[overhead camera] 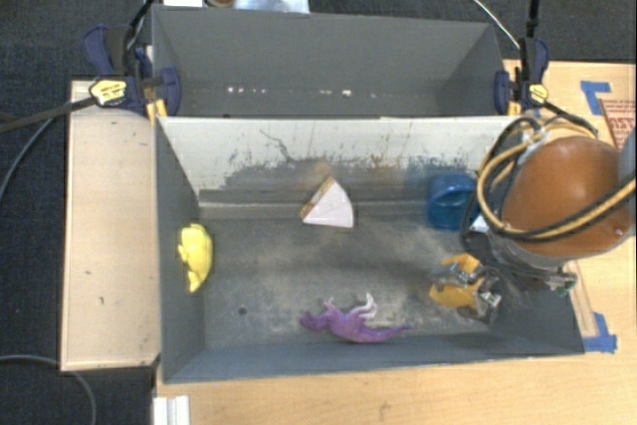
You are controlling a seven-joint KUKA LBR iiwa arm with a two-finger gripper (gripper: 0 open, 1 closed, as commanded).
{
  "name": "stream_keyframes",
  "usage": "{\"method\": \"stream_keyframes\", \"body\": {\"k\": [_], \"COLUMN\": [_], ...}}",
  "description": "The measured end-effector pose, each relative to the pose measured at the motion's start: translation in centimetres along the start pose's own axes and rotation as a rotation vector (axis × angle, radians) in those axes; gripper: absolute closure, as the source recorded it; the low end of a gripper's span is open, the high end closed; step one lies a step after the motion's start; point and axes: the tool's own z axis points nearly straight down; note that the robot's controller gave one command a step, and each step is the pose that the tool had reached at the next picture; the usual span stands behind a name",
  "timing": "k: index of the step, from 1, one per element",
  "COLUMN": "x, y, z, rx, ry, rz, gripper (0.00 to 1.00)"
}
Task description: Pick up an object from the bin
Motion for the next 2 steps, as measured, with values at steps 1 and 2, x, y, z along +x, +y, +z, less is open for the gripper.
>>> {"method": "stream_keyframes", "body": {"k": [1, 2], "x": [0.0, 0.0], "y": [0.0, 0.0], "z": [-1.1, -2.2], "rx": [0.002, -0.002], "ry": [-0.001, 0.001], "rz": [0.002, 0.003], "gripper": [1.00, 1.00]}}
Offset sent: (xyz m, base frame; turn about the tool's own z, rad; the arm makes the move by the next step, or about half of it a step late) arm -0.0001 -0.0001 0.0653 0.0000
